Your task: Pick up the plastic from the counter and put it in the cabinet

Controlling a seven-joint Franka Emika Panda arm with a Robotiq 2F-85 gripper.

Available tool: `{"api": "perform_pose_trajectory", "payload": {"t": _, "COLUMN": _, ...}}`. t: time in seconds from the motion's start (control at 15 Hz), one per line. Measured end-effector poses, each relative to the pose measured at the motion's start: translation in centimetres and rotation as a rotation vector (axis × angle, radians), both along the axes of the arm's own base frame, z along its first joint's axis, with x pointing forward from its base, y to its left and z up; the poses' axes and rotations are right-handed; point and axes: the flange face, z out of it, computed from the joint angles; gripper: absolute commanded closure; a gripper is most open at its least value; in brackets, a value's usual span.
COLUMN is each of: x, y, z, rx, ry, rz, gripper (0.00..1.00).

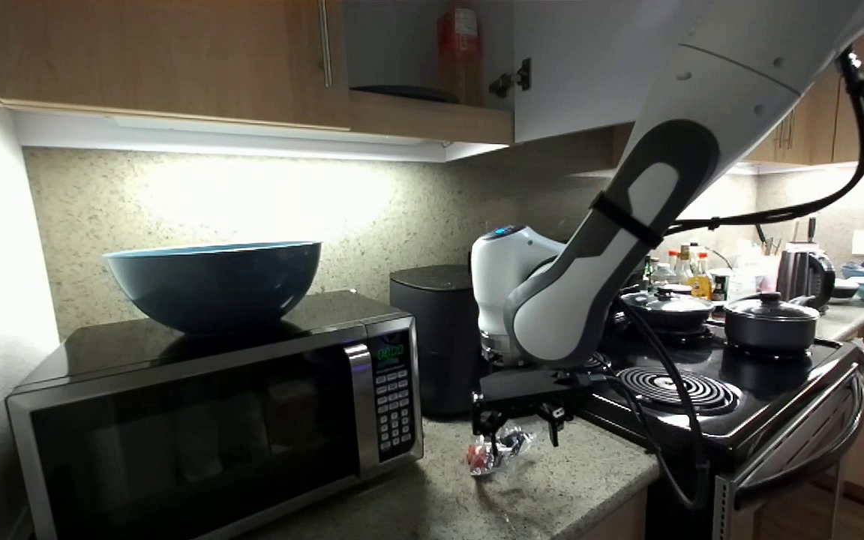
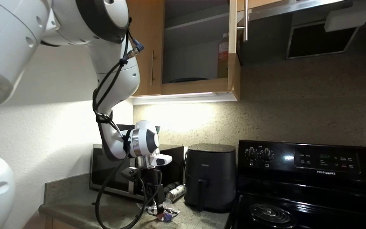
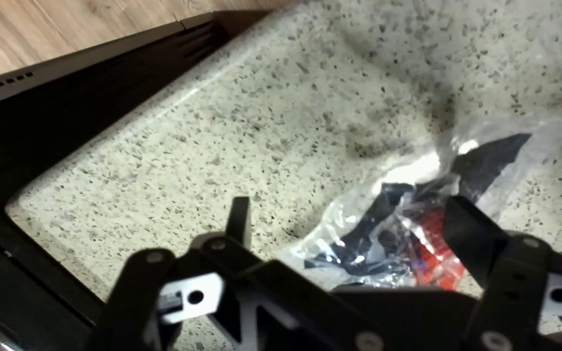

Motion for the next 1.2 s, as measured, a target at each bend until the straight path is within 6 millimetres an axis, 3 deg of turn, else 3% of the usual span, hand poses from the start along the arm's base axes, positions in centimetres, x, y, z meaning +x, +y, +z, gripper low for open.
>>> {"api": "perform_pose_trajectory", "payload": {"t": 0.33, "x": 3.7, "y": -0.2, "z": -0.9, "rx": -0.016, "ry": -0.033, "rz": -0.039, "gripper": 0.61}}
{"api": "perform_pose_trajectory", "payload": {"t": 0.73, "x": 5.4, "y": -1.4, "z": -1.7, "rx": -0.026, "ry": -0.039, "rz": -0.064, "gripper": 0.98}}
{"api": "perform_pose_trajectory", "payload": {"t": 1.0, "x": 5.6, "y": -1.8, "z": -0.6, "rx": -0.045, "ry": -0.054, "rz": -0.089, "gripper": 1.00}}
{"api": "perform_pose_trajectory", "payload": {"t": 1.2, "x": 5.6, "y": -1.4, "z": 2.9, "rx": -0.075, "ry": -0.100, "rz": -0.072, "gripper": 1.00}}
